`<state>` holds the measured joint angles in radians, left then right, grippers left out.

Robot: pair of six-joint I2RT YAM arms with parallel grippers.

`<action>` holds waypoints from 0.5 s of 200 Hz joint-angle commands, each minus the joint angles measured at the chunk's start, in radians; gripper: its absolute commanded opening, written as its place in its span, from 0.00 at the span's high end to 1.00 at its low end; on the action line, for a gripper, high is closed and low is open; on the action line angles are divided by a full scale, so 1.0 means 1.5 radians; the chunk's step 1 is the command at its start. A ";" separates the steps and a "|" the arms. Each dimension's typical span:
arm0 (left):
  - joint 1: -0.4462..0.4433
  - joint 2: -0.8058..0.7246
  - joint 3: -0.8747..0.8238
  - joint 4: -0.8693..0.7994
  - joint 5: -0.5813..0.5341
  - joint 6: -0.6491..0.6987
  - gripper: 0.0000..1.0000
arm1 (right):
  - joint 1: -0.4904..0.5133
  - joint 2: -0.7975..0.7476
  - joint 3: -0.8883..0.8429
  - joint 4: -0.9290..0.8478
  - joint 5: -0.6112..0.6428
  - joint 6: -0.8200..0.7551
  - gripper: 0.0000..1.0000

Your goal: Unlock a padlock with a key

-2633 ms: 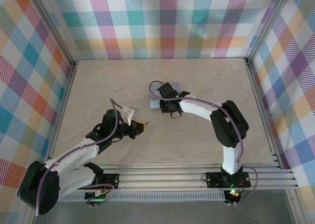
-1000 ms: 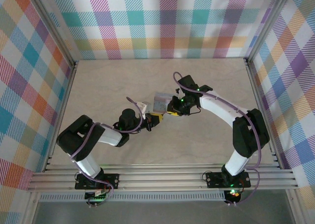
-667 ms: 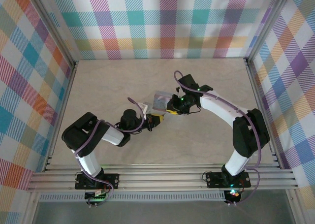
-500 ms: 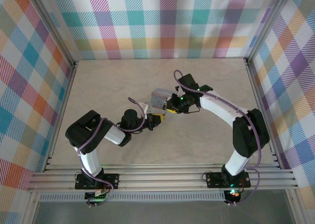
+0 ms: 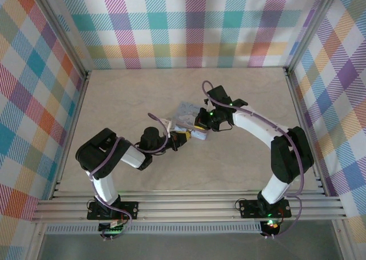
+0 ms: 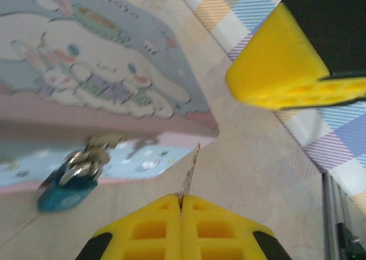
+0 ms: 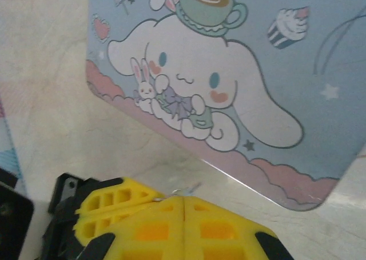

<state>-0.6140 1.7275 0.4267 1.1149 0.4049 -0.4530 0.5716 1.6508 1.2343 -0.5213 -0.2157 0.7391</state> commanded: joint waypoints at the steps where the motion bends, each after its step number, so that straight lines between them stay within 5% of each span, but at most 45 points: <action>1: -0.004 -0.070 -0.033 -0.081 -0.047 0.051 1.00 | 0.056 -0.023 -0.012 -0.017 0.124 -0.022 0.95; 37: -0.004 -0.174 -0.082 -0.197 -0.106 0.077 1.00 | 0.142 0.001 -0.037 0.010 0.241 -0.010 0.73; 100: -0.004 -0.308 -0.112 -0.326 -0.140 0.112 1.00 | 0.159 0.085 -0.021 0.030 0.300 -0.043 0.71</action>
<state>-0.6140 1.3216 0.2710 0.7200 0.2321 -0.3313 0.8238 1.7596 1.1893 -0.4946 0.1547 0.7166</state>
